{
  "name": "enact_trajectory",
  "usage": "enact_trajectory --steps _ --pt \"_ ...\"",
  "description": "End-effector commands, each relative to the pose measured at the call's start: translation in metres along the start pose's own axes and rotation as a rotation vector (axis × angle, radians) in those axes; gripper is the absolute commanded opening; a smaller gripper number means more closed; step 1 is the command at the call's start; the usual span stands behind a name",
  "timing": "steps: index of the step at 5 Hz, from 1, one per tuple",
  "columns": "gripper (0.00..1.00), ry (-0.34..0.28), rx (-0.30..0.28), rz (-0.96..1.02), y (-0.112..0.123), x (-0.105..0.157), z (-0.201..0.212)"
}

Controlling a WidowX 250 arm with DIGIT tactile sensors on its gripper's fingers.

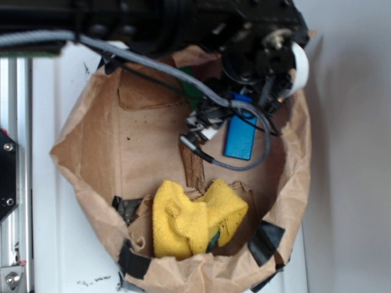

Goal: Grab the green block.

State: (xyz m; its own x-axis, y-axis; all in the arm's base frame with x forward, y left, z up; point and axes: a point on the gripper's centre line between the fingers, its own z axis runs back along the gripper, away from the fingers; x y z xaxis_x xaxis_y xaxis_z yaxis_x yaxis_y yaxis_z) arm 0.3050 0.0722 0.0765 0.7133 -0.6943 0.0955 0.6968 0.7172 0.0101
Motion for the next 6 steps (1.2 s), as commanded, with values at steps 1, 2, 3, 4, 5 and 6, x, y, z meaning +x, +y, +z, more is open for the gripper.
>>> enact_trajectory --steps 1,2,3,4,5,6 --pt "1.00 -0.018 0.050 -0.046 -0.011 -0.026 0.031" --pt "1.00 -0.003 0.054 -0.068 -0.019 -0.038 0.025" --pt "1.00 0.027 0.073 -0.065 -0.020 -0.038 0.001" --pt "1.00 0.038 0.090 -0.057 -0.017 -0.034 -0.021" --pt "0.79 0.035 0.094 -0.034 -0.017 -0.035 -0.030" --pt "0.00 0.047 0.107 -0.015 -0.017 -0.032 -0.031"
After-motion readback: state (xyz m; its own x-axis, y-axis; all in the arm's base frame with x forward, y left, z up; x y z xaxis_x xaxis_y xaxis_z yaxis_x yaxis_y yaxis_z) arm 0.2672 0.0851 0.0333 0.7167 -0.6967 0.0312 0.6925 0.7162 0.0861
